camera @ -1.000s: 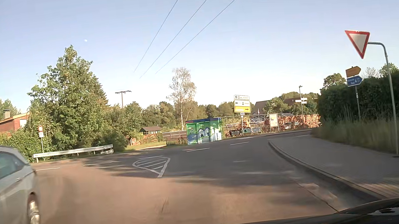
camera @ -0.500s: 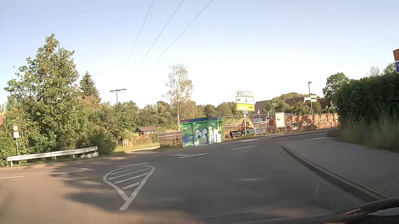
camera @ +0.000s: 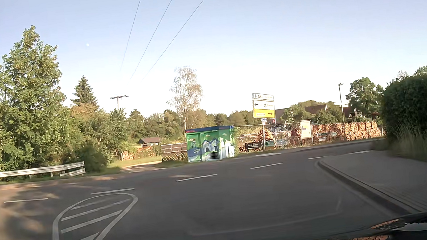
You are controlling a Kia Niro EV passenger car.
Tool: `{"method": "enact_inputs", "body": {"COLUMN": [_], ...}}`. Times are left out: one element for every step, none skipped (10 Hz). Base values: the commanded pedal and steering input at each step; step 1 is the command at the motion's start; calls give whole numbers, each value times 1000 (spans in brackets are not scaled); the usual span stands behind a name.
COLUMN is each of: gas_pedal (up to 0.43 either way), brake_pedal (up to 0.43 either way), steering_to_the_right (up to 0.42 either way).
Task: Follow the waypoints while adhering to traffic rules and regulations
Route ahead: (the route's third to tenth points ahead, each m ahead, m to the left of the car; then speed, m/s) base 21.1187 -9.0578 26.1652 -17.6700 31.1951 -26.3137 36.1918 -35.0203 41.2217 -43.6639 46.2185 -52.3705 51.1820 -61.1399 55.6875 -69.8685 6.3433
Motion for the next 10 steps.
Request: {"method": "enact_inputs", "body": {"gas_pedal": [0,0,0,0,0,0,0,0,0,0], "brake_pedal": [213,207,195,177,159,91,6,0,0,0], "steering_to_the_right": [21,21,21,24,24,26,30,43,56,63]}}
